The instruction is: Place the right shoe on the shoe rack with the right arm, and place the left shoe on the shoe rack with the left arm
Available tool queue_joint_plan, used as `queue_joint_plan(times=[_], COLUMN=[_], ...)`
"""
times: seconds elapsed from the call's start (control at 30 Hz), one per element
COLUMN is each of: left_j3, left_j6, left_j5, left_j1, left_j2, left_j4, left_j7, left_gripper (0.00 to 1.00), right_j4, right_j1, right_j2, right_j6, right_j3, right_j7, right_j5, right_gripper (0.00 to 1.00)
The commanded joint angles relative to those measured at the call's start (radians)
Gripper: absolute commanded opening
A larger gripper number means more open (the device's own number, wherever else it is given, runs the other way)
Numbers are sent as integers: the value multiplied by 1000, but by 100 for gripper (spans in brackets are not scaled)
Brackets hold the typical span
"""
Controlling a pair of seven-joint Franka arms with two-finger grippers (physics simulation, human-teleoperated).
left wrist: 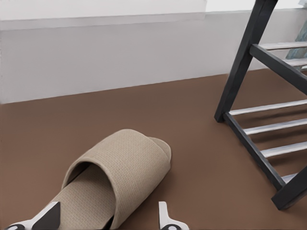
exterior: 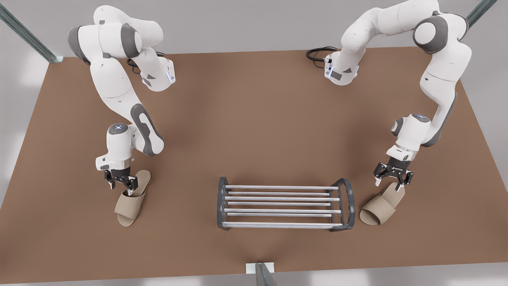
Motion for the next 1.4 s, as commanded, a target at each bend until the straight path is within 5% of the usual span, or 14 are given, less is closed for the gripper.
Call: queue_joint_plan(times=[0.0,0.33,0.6,1.1,1.2,1.37], left_j3=[-1,-57,-79,-123,-123,-175], left_j6=[0,-2,0,0,0,-23], left_j5=[52,102,444,497,494,460], left_j1=[6,47,172,202,201,193], left_j2=[19,79,76,215,214,200], left_j4=[21,62,92,138,138,170], left_j7=[-1,-43,-41,-59,-78,-239], left_gripper=[99,99,100,100,100,100], right_j4=[9,38,65,98,99,110], right_j1=[1,0,20,40,41,38], right_j2=[9,45,67,88,88,88], right_j6=[-1,-1,-1,-1,-1,-1], right_j3=[0,0,1,4,4,4], right_j7=[-4,-4,-4,-2,-2,4], right_j5=[13,13,59,119,130,138], right_gripper=[100,100,100,100,76,73])
